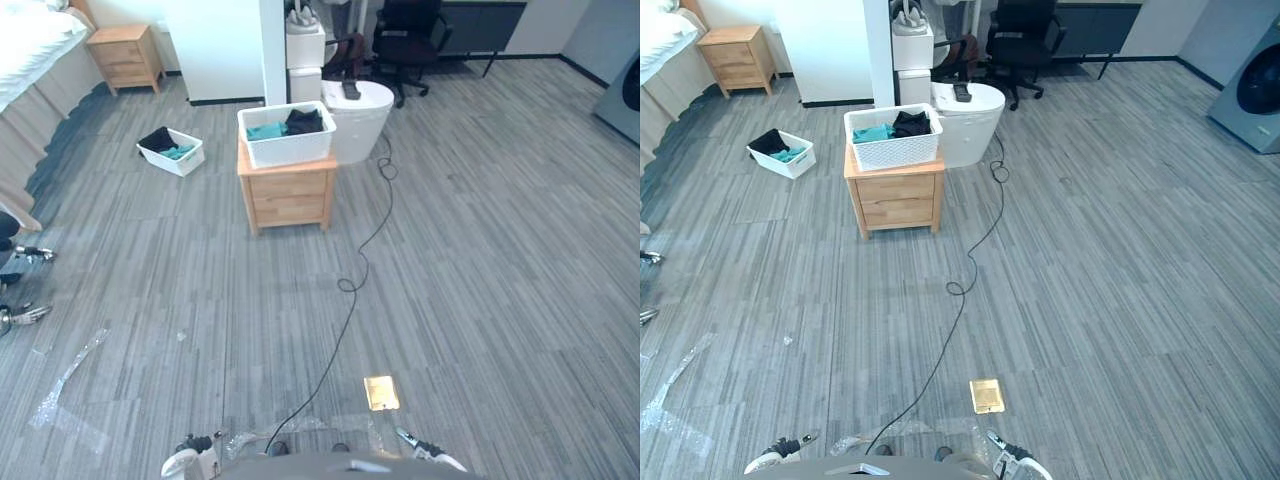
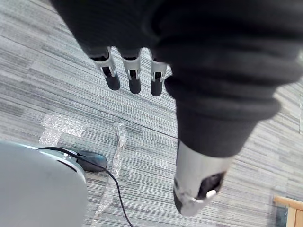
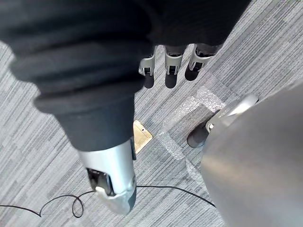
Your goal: Pick up the laundry basket with both hands and put the clothes into the washing machine.
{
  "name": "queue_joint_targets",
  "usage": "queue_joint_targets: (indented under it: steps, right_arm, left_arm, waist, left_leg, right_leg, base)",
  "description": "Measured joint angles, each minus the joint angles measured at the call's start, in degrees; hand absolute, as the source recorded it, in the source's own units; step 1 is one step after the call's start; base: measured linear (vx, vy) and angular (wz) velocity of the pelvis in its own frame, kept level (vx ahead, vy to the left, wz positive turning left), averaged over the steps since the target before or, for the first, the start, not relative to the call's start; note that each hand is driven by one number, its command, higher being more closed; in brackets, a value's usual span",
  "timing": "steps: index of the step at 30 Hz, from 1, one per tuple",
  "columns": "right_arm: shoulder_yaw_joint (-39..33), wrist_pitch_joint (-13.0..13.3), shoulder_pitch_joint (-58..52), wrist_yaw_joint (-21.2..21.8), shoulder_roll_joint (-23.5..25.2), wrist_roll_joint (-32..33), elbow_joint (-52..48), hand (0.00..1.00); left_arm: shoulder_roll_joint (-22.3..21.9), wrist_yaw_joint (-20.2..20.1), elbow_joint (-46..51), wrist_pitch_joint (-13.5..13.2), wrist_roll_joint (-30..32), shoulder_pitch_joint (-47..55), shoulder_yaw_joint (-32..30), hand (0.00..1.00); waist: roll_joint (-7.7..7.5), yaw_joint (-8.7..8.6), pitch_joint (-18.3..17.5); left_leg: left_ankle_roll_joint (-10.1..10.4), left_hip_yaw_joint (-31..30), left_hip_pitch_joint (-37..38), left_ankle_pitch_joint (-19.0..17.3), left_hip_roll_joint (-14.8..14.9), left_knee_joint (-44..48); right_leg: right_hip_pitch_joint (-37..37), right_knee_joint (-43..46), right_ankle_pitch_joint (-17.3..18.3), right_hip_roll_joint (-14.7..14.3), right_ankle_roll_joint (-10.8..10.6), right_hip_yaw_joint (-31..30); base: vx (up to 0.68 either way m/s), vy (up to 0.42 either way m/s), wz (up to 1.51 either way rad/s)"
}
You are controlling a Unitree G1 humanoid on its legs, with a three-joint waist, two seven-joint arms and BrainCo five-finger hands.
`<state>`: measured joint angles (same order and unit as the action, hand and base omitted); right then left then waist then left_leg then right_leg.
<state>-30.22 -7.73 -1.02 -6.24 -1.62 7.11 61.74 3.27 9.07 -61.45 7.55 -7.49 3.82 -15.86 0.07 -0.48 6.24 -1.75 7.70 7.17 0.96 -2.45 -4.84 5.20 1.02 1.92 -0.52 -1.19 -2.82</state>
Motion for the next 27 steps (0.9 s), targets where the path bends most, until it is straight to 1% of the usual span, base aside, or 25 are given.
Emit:
queue_joint_targets:
  steps: [2,5,9,19,22,24,27]
  right_arm:
    - [-0.56,-0.23,0.27,0.8,-0.04,-3.88,0.14,0.0]
    - [-0.87,-0.28,1.19,1.99,-0.14,-7.24,0.67,0.0]
    - [-0.24,-0.23,1.56,1.96,-0.19,-7.34,1.44,0.0]
    - [2.07,0.03,2.22,1.92,-0.37,-6.83,2.12,0.0]
    - [2.04,0.02,2.15,1.91,-0.4,-6.19,2.14,0.0]
    - [2.0,0.0,1.99,1.91,-0.45,-4.62,2.19,0.0]
    - [1.94,-0.01,1.95,1.91,-0.48,-4.58,2.19,0.0]
  left_arm:
    - [0.32,-0.95,-0.66,0.4,2.41,0.01,0.04,0.0]
    - [1.12,-1.7,-3.17,1.4,4.45,0.41,0.2,0.0]
    - [1.3,-1.65,-3.49,1.46,5.38,1.56,0.63,0.0]
    - [1.58,-0.7,-3.37,1.36,5.31,1.56,2.51,0.0]
    - [1.58,-0.65,-3.37,1.36,5.32,1.57,2.53,0.0]
    - [1.58,-0.64,-3.37,1.36,5.32,1.57,2.53,0.0]
    - [1.6,-0.65,-3.37,1.36,5.32,1.58,2.54,0.0]
  waist:
    - [-0.01,0.07,-0.01]
    - [-0.05,0.02,0.0]
    - [-0.21,0.41,0.08]
    - [-0.37,0.46,0.21]
    - [-0.38,0.45,0.22]
    - [-0.38,0.45,0.23]
    - [-0.43,0.44,0.27]
  left_leg:
    - [0.18,0.02,0.09,-0.11,-0.01,-0.02]
    - [0.2,0.08,-0.04,-0.13,-0.05,-0.03]
    - [0.12,0.04,-0.07,-0.11,-0.08,-0.04]
    - [0.06,0.01,0.02,-0.08,-0.1,-0.04]
    - [0.06,0.01,0.05,-0.08,-0.11,-0.04]
    - [0.06,0.02,0.05,-0.08,-0.12,-0.04]
    - [0.06,0.04,0.05,-0.08,-0.12,-0.04]
  right_leg:
    - [0.01,-0.13,-0.04,0.01,-0.08,0.01]
    - [0.06,-0.62,-0.19,0.03,-0.3,-0.03]
    - [0.36,-1.12,-0.41,0.07,-0.09,0.02]
    - [0.81,-1.54,-0.57,0.09,-0.11,0.1]
    - [0.81,-1.49,-0.57,0.1,-0.11,0.1]
    - [0.8,-1.49,-0.57,0.12,-0.12,0.1]
    - [0.79,-1.5,-0.58,0.13,-0.12,0.08]
  base:
    - [-0.04,-0.035,0.0]
    - [-0.02,-0.024,-0.01]
    - [0.0,-0.018,0.0]
    - [0.0,-0.03,0.0]
    - [-0.02,-0.025,0.0]
    - [-0.04,-0.044,0.0]
    - [-0.03,-0.04,0.0]
